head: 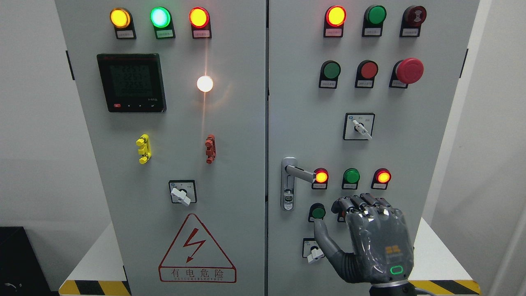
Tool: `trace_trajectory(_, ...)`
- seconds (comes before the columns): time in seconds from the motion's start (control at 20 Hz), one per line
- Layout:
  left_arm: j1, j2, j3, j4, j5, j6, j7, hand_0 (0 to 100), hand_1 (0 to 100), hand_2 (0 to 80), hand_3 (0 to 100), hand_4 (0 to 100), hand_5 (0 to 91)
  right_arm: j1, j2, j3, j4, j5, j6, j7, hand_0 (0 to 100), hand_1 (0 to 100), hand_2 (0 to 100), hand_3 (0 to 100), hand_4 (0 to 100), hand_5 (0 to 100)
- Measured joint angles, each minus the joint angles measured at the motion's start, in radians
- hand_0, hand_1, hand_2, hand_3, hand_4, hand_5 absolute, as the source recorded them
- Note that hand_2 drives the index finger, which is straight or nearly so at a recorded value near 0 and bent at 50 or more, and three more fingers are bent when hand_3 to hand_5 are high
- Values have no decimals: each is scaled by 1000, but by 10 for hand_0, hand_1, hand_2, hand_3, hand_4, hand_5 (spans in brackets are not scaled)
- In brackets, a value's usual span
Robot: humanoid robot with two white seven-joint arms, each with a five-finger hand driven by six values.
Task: Release door handle
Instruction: 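Open the right hand fingers and pull away from the handle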
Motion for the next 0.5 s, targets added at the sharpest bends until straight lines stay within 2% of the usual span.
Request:
trace_trajectory(0.05,0,0,0,0,0,0,0,120,556,0,0,0,0,3,0,-19,-3,-19,-32,0,505,228,92,174,222,174)
trace_trajectory(0.2,0,0,0,0,0,0,0,120,556,0,0,0,0,6,1,-69,-13,-69,-74,0,502,215,29,82,135,88)
trace_trajectory(0.35,0,0,0,0,0,0,0,120,556,0,0,0,0,4,1,-105,-20,-121,-91,-5,502,204,6,54,106,22)
trace_trajectory(0.5,0,0,0,0,0,0,0,120,556,0,0,0,0,1,2,-130,-25,-154,-98,1,502,197,6,46,76,0)
